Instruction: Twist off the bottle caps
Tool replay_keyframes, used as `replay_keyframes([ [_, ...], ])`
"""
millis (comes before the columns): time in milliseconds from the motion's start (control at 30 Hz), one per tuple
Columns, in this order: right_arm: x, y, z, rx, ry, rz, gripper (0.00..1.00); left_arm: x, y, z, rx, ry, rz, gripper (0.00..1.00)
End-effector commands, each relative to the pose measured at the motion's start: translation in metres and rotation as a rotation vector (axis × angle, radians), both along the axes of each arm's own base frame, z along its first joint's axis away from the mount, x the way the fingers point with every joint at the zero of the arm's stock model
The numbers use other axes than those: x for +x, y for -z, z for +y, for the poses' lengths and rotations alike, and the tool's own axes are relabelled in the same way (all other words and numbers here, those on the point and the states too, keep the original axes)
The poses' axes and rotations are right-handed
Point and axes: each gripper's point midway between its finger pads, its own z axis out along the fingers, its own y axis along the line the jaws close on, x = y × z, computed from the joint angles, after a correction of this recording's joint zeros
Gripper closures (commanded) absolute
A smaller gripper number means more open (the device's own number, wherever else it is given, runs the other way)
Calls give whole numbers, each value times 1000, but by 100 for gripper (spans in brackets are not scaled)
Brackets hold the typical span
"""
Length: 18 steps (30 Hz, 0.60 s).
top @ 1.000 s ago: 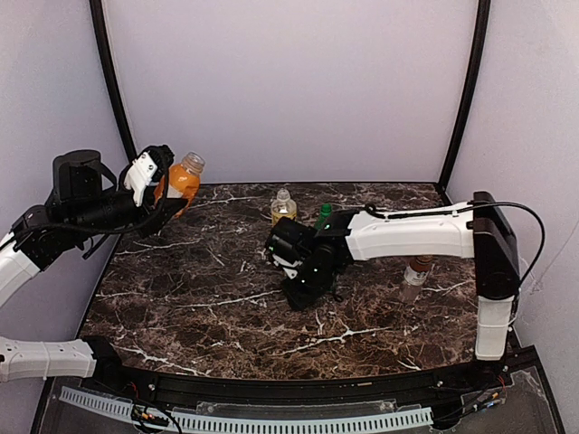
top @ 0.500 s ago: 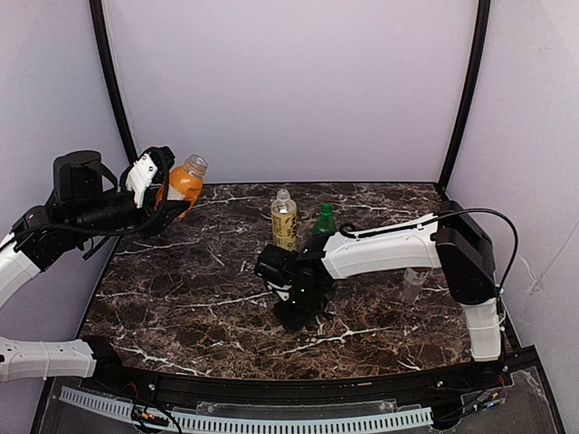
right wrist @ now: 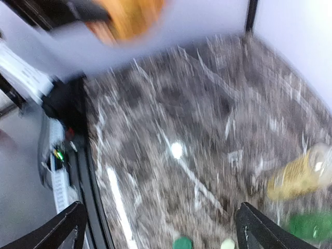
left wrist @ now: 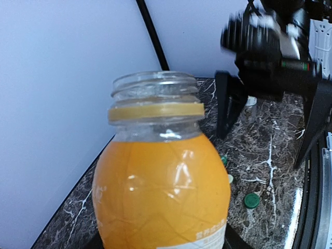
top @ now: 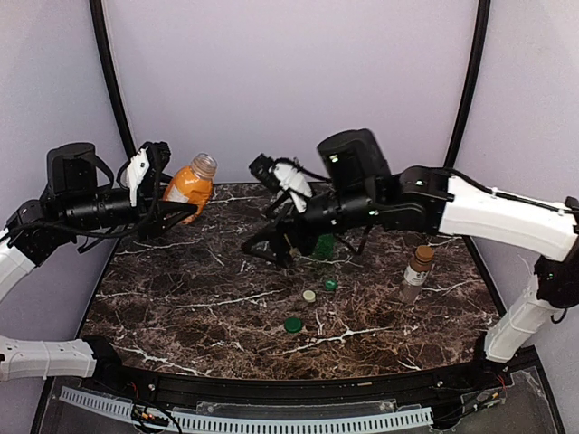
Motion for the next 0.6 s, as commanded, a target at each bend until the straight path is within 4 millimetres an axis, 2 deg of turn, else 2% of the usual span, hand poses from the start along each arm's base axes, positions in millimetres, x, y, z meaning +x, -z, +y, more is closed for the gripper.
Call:
replay_keyframes([
  [0,-38,-148,3,667,-309,-306,1,-31,-16,-17,-68,186,64,90],
  [100,-36,-187,-2,899,-278,-395,1,-39,-19,-23,-86,243,83,90],
  [233,-28,-217,19,1012,-290,-373,1,-40,-23,-26,-91,263,85,90],
  [333,-22,-220,37,1013,-300,-334,4,-39,-26,-27,-93,267,85,90],
  [433,-18,-215,50,1001,-306,-297,10,-40,-26,-27,-91,269,84,90],
  [500,-16,-208,55,995,-302,-277,18,-41,-26,-27,-91,273,84,90],
  [567,-14,-200,58,989,-297,-251,31,-40,-26,-27,-91,273,83,89],
])
